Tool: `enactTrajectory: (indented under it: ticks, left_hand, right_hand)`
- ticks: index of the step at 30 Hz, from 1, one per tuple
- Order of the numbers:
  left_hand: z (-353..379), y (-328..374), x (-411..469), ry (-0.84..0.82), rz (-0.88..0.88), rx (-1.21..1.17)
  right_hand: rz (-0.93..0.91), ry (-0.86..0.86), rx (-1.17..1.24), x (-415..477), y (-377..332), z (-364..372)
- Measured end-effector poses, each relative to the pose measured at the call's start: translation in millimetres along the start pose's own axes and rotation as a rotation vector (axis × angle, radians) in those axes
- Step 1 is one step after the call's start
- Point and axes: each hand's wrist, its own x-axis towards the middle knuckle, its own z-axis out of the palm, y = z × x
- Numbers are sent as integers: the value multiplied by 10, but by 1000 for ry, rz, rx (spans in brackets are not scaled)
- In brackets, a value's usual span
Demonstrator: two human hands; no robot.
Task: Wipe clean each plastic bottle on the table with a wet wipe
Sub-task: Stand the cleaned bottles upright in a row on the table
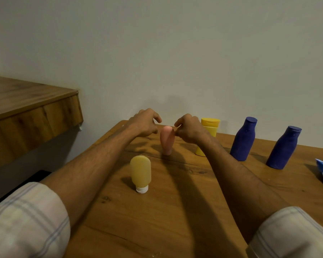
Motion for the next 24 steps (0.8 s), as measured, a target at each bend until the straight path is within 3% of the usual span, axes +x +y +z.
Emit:
enactTrajectory:
  ticks: [2,4,9,15,18,24]
  left_hand:
    - [-131,-37,-83,-7,-22,-28]
    - [-268,-82,-200,-78,-33,-68]
    - [-475,-216,-496,-404,-79,-57]
    - [-513,-321,-743,-711,-37,39]
    - [-423,-323,-815,-701,-13,47]
    - [-404,-389,-767,-488,-25,-59]
  right_hand:
    - [-44,6,73,-87,-124,-142]
    - [-88,-95,145,-195,-282,-288]
    - [-82,-515,188,-433,-593,-379]
    - [-123,-702,157,-605,-691,-204]
    - [-145,-698,121,-641,-691,-109]
    - [-180,-554,196,-554,-701,-41]
